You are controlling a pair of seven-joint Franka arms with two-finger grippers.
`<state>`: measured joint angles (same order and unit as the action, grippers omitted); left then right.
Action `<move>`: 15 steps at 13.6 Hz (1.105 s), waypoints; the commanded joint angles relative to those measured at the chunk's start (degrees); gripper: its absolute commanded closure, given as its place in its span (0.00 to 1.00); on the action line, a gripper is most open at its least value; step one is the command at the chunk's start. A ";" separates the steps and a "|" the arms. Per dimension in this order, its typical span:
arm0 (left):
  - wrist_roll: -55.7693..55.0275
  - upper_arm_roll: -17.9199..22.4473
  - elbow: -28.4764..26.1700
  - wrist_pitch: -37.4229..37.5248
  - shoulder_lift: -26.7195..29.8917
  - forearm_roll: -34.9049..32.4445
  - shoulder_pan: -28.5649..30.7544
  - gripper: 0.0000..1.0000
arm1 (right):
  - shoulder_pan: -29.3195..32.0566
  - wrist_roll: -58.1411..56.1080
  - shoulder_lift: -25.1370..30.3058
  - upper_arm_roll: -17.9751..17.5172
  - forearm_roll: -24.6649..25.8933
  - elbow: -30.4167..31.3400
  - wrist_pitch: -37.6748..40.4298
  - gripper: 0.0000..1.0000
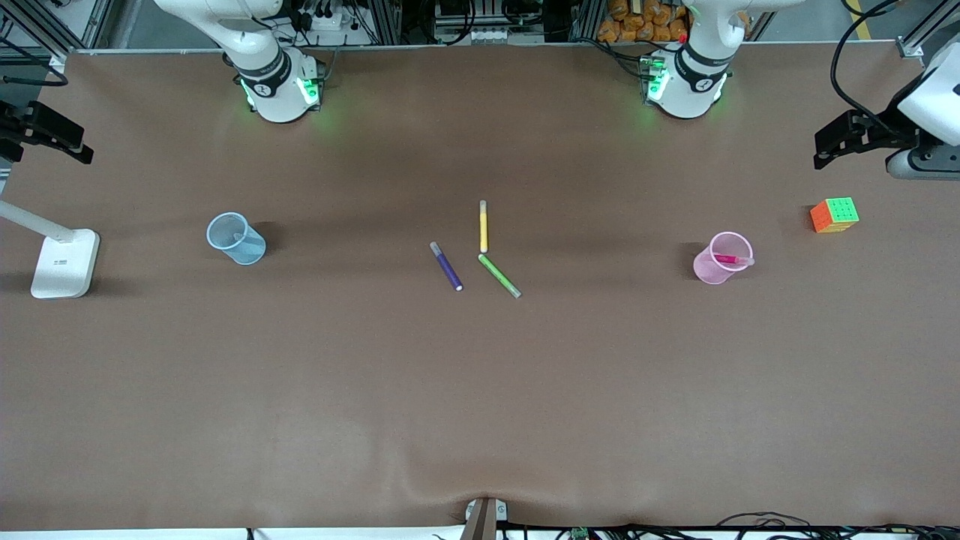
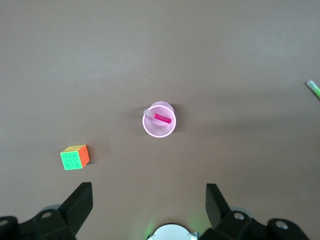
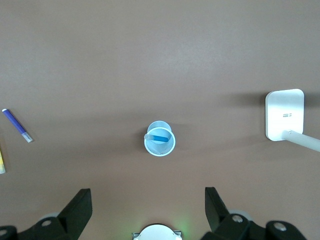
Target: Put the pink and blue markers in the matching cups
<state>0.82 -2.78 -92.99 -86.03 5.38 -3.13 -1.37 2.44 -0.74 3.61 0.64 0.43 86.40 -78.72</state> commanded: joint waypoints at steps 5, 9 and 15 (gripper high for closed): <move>-5.11 -0.12 0.00 2.62 1.39 3.74 0.23 0.00 | 0.63 -1.37 0.43 -0.56 -1.13 0.44 -0.29 0.00; -6.01 0.15 3.32 4.12 0.87 3.40 0.32 0.00 | 0.63 -1.46 0.43 -0.64 -1.13 0.44 -0.38 0.00; -6.01 0.06 4.48 5.09 -0.20 2.69 0.06 0.00 | 0.46 -1.54 0.43 -0.64 -1.04 0.44 -0.47 0.00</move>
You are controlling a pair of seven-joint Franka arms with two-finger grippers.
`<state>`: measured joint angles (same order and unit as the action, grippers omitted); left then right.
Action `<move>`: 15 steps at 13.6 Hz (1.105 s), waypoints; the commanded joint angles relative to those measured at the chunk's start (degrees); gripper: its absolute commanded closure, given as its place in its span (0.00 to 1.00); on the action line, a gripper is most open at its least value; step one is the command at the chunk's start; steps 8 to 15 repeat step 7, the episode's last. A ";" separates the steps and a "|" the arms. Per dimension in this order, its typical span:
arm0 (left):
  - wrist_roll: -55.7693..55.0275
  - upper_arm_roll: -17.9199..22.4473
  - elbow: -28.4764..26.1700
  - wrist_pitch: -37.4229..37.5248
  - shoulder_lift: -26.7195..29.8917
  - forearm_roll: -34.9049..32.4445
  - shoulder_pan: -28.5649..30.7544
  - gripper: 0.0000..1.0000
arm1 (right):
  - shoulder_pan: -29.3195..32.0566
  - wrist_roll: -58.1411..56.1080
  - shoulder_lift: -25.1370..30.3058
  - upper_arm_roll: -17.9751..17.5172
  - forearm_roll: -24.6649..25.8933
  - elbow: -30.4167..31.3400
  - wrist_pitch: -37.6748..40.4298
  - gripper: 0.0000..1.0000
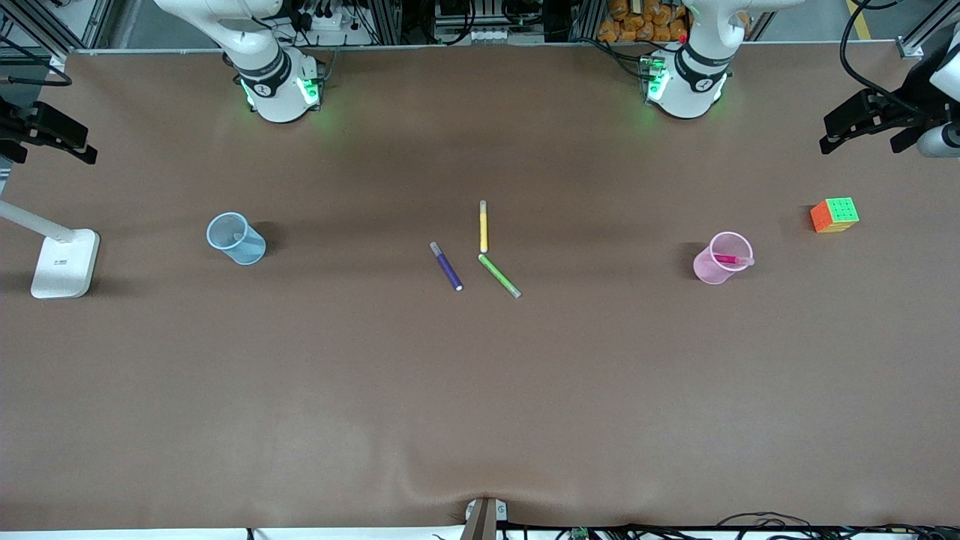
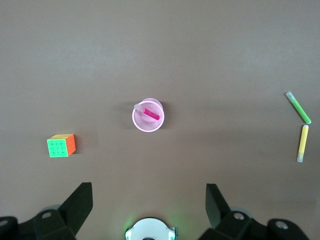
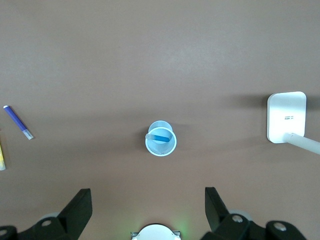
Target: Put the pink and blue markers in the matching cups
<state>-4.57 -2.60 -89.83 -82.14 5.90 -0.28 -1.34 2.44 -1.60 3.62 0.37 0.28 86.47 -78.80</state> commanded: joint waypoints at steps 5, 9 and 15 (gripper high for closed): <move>-0.79 -0.30 1.24 1.98 -0.72 -0.16 0.11 0.00 | 0.55 -0.78 0.25 -0.37 -0.89 0.36 -0.47 0.00; -0.70 -0.30 1.33 2.16 -0.63 -0.16 0.11 0.00 | 0.63 -0.78 0.08 -0.37 -0.89 0.28 -0.47 0.00; -0.70 -0.30 1.33 2.16 -0.63 -0.16 0.11 0.00 | 0.63 -0.78 0.08 -0.37 -0.89 0.28 -0.47 0.00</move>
